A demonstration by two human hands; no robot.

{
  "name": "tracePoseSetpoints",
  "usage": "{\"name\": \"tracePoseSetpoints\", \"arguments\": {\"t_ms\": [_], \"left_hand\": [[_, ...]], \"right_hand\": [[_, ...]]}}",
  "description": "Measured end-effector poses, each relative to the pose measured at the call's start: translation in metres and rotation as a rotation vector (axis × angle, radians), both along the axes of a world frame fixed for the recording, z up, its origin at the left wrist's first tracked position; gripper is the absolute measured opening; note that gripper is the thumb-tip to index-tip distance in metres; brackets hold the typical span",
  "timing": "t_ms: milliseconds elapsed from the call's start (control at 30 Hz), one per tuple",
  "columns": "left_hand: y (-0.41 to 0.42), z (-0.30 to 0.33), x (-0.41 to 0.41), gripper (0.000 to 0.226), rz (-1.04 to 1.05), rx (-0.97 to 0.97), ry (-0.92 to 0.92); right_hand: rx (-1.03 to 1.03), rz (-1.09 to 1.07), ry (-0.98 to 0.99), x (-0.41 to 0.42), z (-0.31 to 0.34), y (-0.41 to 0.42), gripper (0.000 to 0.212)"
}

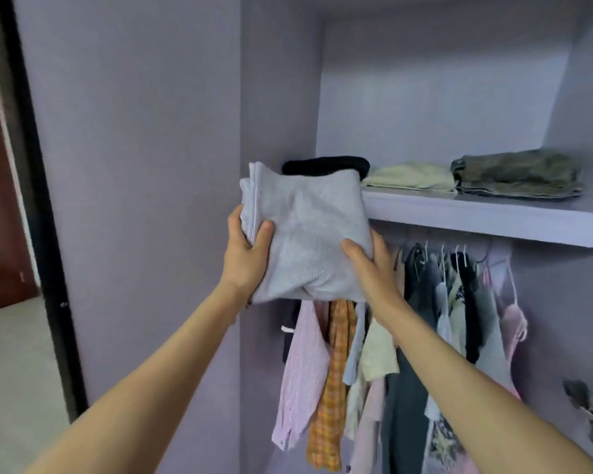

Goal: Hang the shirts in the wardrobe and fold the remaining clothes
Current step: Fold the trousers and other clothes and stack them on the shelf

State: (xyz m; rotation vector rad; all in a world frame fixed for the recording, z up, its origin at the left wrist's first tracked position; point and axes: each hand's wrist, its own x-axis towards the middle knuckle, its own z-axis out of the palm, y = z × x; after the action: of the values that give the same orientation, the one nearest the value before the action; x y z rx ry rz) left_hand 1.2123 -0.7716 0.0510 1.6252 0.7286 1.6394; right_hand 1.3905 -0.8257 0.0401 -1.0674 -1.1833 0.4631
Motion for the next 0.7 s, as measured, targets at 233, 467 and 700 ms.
{"name": "tracePoseSetpoints", "arguments": {"t_ms": [233,467,700], "left_hand": [[0.114,0.115,0.044,0.050,0.020,0.131,0.018],[0.252,0.180,0.093,0.051,0.169,0.129,0.227],[0.373,0.174,0.120,0.056,0.381,0.020,0.661]], "right_hand": [[0.150,-0.105,-0.090,0.039,0.117,0.102,0.033],[0.036,-0.191,-0.020,0.079,0.167,0.220,0.047],[-0.358,-0.342,-0.512,0.094,0.144,0.315,0.057]]}}
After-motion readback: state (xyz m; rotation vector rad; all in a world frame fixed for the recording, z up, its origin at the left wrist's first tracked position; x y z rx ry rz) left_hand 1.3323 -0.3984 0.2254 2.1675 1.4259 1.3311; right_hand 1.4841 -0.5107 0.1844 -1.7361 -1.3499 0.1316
